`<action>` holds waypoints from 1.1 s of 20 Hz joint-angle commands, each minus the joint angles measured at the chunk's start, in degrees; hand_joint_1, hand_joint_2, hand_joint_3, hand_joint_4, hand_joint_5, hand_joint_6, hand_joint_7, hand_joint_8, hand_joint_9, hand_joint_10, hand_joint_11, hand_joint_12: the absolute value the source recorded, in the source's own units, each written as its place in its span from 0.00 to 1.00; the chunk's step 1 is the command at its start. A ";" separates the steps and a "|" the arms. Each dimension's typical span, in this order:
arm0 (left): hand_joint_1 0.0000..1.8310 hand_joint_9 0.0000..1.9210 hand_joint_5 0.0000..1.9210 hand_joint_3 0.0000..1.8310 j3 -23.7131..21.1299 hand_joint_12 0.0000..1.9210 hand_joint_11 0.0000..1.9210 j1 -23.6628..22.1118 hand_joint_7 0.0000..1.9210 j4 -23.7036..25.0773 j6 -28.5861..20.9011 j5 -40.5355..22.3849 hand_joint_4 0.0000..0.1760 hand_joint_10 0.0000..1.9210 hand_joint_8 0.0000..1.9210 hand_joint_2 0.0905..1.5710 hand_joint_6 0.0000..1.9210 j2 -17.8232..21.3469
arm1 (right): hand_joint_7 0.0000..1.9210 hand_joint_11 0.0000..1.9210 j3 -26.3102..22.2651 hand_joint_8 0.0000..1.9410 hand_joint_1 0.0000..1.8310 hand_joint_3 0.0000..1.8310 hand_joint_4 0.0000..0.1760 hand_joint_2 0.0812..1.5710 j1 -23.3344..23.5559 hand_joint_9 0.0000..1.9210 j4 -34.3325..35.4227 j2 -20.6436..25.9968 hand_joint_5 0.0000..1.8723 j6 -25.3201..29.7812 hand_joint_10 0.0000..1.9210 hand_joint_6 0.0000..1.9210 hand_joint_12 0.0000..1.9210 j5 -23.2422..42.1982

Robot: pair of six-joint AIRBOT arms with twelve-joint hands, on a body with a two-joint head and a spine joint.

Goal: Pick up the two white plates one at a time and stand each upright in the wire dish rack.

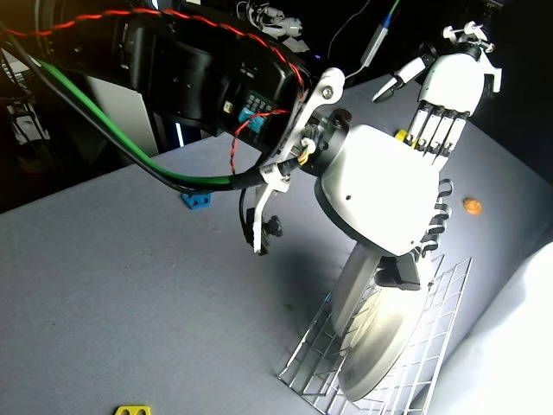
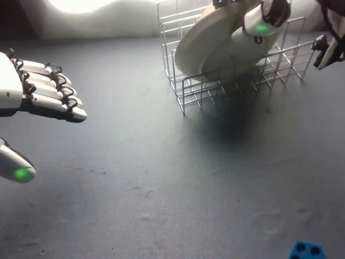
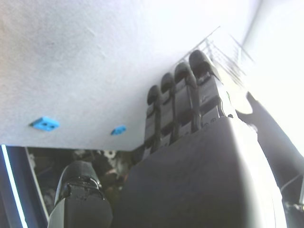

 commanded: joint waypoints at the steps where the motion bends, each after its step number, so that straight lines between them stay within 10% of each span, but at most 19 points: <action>1: 0.00 0.06 0.09 0.00 -0.08 0.14 0.00 -0.63 0.09 -3.30 -0.15 -0.32 0.00 0.00 0.00 0.65 0.00 0.31 | 0.50 0.37 0.28 0.45 0.75 0.00 0.00 0.70 0.28 0.47 -2.66 -0.04 0.50 0.39 0.63 0.56 0.64 2.25; 6: 0.00 0.10 0.12 0.00 -0.15 0.24 0.00 -0.64 0.12 -3.30 -0.15 -0.35 0.00 0.00 0.00 0.65 0.00 0.30 | 0.53 0.38 0.68 0.44 0.75 0.00 0.00 0.68 -1.08 0.49 -2.66 -0.80 0.50 2.97 0.60 0.53 0.63 3.50; 7: 0.00 0.10 0.12 0.00 -0.25 0.23 0.00 -0.64 0.12 -3.30 -0.15 -0.38 0.00 0.00 0.00 0.64 0.00 0.30 | 0.54 0.38 0.68 0.45 0.69 0.00 0.00 0.69 -1.25 0.51 -2.66 -0.98 0.52 3.23 0.40 0.52 0.63 4.02; 8: 0.00 0.11 0.13 0.00 -0.31 0.24 0.00 -0.64 0.12 -3.30 -0.15 -0.40 0.00 0.00 0.00 0.64 0.00 0.30 | 0.55 0.38 0.69 0.43 0.74 0.00 0.00 0.68 -1.45 0.51 -2.66 -1.14 0.51 3.29 0.54 0.51 0.64 4.59; 15: 0.00 0.07 0.08 0.00 -0.40 0.15 0.00 -0.63 0.09 -3.30 -0.15 -0.45 0.00 0.00 0.01 0.65 0.00 0.32 | 0.51 0.33 1.44 0.48 0.75 0.00 0.00 0.70 -3.14 0.45 -2.71 -1.72 0.49 3.58 0.65 0.56 0.67 5.71; 20: 0.00 0.10 0.11 0.00 -0.52 0.19 0.00 -0.63 0.11 -3.30 -0.15 -0.95 0.00 0.00 0.00 0.64 0.00 0.27 | 0.49 0.32 2.40 0.52 0.74 0.00 0.00 0.71 -2.63 0.44 -5.79 -1.86 0.45 5.13 0.65 0.61 0.65 5.51; 22: 0.00 0.08 0.10 0.00 -0.65 0.18 0.00 -0.63 0.10 -3.30 -0.15 -1.04 0.00 0.00 0.00 0.64 0.00 0.28 | 0.45 0.27 2.58 0.60 0.66 0.00 0.00 0.75 -1.91 0.40 -7.51 -1.80 0.41 5.72 0.46 0.68 0.67 4.92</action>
